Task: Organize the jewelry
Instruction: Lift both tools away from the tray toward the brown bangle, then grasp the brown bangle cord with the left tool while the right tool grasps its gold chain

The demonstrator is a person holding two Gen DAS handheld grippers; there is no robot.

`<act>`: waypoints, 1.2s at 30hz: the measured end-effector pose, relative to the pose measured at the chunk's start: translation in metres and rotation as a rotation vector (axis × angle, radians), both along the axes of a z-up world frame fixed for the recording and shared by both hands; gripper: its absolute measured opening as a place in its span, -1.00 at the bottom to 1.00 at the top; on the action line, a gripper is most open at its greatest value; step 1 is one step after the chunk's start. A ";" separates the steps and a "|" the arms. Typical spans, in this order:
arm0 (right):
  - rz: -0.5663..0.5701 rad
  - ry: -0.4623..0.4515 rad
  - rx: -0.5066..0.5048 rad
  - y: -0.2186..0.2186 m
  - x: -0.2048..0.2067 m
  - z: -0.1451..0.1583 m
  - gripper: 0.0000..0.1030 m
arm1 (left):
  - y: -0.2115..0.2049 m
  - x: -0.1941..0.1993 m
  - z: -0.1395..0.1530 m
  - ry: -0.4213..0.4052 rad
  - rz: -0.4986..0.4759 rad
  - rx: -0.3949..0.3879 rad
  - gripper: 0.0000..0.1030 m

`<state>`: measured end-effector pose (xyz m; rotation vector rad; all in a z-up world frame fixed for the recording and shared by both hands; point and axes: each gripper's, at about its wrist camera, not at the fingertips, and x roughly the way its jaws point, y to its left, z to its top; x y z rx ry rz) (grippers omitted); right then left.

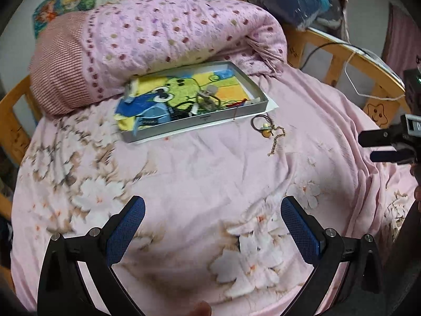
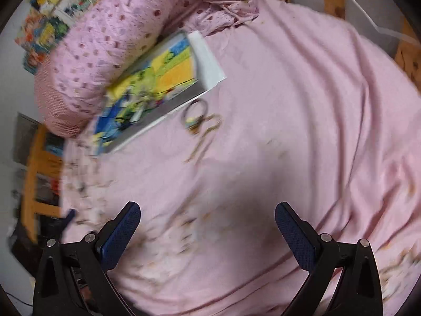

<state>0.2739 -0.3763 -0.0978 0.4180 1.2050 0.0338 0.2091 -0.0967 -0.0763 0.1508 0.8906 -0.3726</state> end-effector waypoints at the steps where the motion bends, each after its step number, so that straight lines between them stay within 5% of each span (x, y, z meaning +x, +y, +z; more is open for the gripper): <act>1: -0.001 0.006 -0.013 -0.005 0.008 -0.004 1.00 | -0.003 0.005 -0.002 0.003 -0.014 0.004 0.96; 7: 0.005 -0.001 0.008 -0.036 0.051 -0.023 1.00 | -0.022 0.045 -0.024 -0.001 -0.076 0.010 0.96; 11: 0.121 -0.083 -0.141 -0.033 0.072 -0.015 1.00 | -0.027 0.081 -0.042 0.074 -0.080 -0.118 0.96; 16: 0.234 -0.093 -0.180 -0.021 0.086 -0.030 0.99 | -0.033 0.120 -0.052 0.102 -0.086 -0.227 0.94; 20: 0.301 -0.076 -0.197 -0.012 0.095 -0.044 0.61 | -0.039 0.143 -0.057 0.105 -0.122 -0.284 0.88; 22: 0.328 -0.077 -0.201 -0.007 0.099 -0.049 0.46 | -0.044 0.154 -0.062 0.104 -0.152 -0.299 0.78; 24: 0.358 -0.084 -0.195 -0.002 0.104 -0.052 0.36 | -0.050 0.164 -0.069 0.120 -0.196 -0.310 0.42; 30: 0.445 -0.090 -0.177 0.021 0.115 -0.061 -0.04 | -0.054 0.185 -0.091 0.211 -0.273 -0.395 -0.19; 36: 0.480 -0.062 -0.200 0.033 0.121 -0.074 -0.36 | -0.065 0.199 -0.097 0.264 -0.329 -0.419 -0.47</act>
